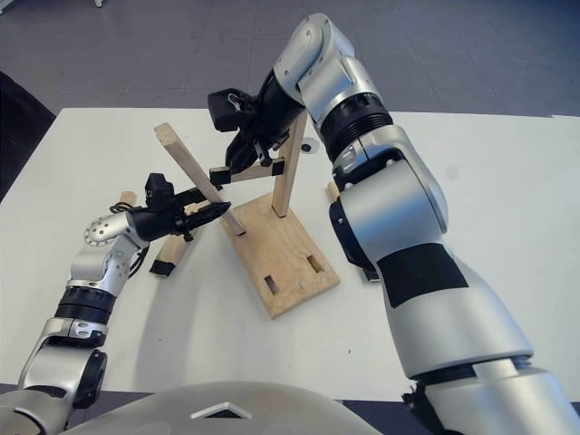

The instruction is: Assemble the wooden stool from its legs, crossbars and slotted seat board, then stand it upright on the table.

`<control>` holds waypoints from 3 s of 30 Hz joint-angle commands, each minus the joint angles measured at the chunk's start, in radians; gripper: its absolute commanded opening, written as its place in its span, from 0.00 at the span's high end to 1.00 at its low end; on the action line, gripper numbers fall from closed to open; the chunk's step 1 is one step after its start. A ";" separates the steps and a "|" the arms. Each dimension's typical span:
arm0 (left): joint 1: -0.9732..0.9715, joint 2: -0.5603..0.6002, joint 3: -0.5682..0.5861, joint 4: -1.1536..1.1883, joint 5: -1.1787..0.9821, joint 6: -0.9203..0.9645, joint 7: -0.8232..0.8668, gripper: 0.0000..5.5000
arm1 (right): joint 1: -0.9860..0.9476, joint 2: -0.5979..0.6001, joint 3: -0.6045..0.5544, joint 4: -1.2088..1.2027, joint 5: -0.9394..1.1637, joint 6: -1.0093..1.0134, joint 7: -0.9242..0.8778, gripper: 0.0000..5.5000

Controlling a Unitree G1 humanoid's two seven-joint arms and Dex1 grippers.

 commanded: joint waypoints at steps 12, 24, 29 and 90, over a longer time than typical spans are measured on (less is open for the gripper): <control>0.045 0.023 0.006 0.053 0.097 0.027 0.069 0.63 | 0.153 0.024 0.073 0.018 -0.040 0.028 -0.047 0.91; 0.017 0.021 -0.027 0.083 0.147 -0.011 0.105 0.63 | 0.005 -0.049 -0.068 -0.048 0.070 0.039 -0.098 0.85; 0.021 0.025 -0.033 0.090 0.142 -0.021 0.102 0.63 | -0.002 -0.048 -0.086 -0.042 0.076 0.043 -0.128 0.68; -0.261 0.017 -0.187 0.196 0.214 0.110 0.000 0.63 | 0.902 -0.378 -0.287 -0.771 0.309 0.191 -0.675 0.98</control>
